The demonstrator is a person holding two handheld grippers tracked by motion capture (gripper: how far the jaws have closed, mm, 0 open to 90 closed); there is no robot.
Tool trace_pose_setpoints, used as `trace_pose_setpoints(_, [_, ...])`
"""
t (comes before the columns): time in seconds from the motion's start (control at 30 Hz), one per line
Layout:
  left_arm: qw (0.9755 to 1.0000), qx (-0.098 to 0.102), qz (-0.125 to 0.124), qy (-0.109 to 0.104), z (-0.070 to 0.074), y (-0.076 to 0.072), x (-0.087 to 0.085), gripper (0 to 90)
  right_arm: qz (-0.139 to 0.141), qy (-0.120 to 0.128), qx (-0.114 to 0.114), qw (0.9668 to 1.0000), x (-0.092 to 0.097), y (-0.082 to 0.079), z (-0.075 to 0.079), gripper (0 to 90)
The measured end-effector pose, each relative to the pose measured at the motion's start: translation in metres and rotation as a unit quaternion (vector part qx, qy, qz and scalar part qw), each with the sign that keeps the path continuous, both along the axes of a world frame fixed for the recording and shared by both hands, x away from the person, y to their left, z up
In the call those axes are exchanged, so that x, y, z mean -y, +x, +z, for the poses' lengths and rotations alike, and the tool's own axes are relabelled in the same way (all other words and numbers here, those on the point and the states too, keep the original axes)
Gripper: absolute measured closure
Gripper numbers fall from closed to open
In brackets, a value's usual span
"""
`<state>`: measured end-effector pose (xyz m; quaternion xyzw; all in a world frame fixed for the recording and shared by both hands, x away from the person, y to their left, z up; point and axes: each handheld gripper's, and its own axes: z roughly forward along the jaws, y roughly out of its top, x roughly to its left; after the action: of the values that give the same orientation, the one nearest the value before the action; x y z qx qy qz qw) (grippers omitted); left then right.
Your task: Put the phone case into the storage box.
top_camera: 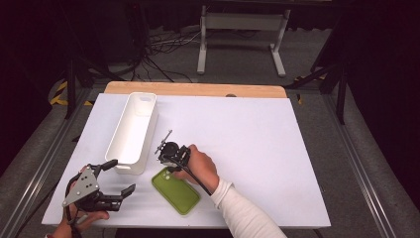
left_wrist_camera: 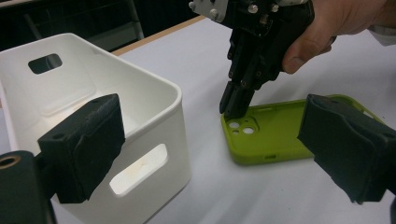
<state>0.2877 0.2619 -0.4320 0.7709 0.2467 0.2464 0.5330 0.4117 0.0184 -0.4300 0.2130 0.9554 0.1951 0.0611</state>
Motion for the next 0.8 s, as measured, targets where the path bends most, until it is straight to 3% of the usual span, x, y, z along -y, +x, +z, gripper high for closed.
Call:
trace_pose_setpoints(0.33, [1.0000, -0.003, 0.000, -0.001, 0.000, 0.000, -0.001, 7.9, -0.002, 0.024, 0.028, 0.9993, 0.005, -0.007, 0.007, 86.9])
trace_pose_setpoints(0.47, [1.0000, -0.004, 0.000, -0.001, 0.001, 0.000, -0.001, 8.0, -0.010, 0.046, 0.041, 0.9980, 0.012, -0.008, 0.013, 87.0])
trace_pose_setpoints(0.7, [0.9999, -0.002, 0.006, -0.008, 0.001, 0.001, 0.000, 8.3, -0.028, 0.089, 0.067, 0.9934, 0.031, -0.012, 0.025, 87.2])
trace_pose_setpoints(0.8, [1.0000, -0.001, 0.005, -0.009, 0.003, 0.001, 0.002, 8.4, -0.041, 0.114, 0.095, 0.9880, 0.044, -0.015, 0.035, 87.3])
